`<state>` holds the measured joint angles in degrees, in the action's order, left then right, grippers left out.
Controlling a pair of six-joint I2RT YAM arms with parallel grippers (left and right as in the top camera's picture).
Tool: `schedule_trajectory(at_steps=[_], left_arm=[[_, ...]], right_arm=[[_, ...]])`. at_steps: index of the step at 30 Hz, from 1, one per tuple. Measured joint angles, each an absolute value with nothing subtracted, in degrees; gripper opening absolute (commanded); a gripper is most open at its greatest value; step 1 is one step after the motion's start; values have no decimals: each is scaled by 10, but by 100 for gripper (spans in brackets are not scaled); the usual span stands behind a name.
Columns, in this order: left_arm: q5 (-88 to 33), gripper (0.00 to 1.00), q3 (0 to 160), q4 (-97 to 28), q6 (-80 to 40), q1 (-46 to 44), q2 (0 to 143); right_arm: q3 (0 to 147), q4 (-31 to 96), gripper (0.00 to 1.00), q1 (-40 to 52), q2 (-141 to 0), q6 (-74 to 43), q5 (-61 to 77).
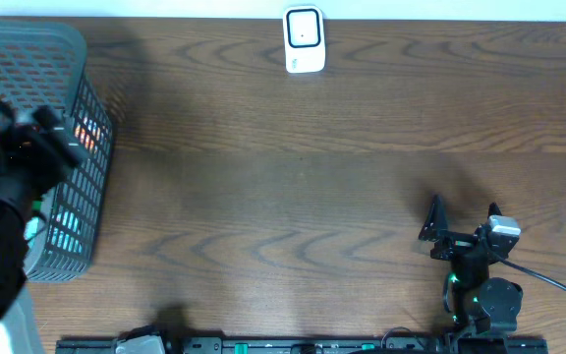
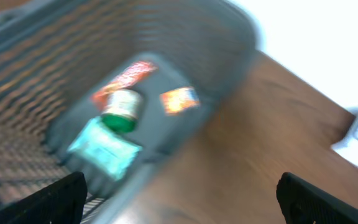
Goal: Scan the item barcode
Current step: 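Reach the left gripper into the basket and grasp the green-lidded jar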
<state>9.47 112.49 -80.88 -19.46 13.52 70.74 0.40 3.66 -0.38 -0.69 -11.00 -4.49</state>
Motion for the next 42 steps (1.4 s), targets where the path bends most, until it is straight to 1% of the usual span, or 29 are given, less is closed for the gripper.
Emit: schedule_trajectory(at_steps=[4, 7, 11, 18, 22, 29, 33, 37, 42], left_arm=[[119, 98, 1125, -826, -210, 231, 746], [127, 98, 1125, -836, -217, 287, 788], [134, 98, 1125, -843, -223, 322, 843], [139, 98, 1121, -799, -216, 341, 928], [154, 98, 1076, -747, -204, 341, 948], [159, 98, 946, -632, -134, 341, 959], [130, 98, 881, -575, -73, 341, 961], [97, 98, 863, -553, -23, 341, 971], [82, 98, 863, -534, 12, 355, 988]], right_arm=[[4, 37, 99, -4, -7, -110, -45], [4, 37, 99, -4, -7, -110, -45], [4, 37, 99, -4, -7, -110, -45], [4, 37, 99, -4, -7, -110, -45], [4, 37, 99, -4, -7, -110, -45], [4, 37, 99, -4, -7, -110, -45], [4, 37, 99, -4, -7, -110, -45], [4, 37, 99, -4, -7, -110, -45], [4, 37, 99, -4, -7, -110, -45]])
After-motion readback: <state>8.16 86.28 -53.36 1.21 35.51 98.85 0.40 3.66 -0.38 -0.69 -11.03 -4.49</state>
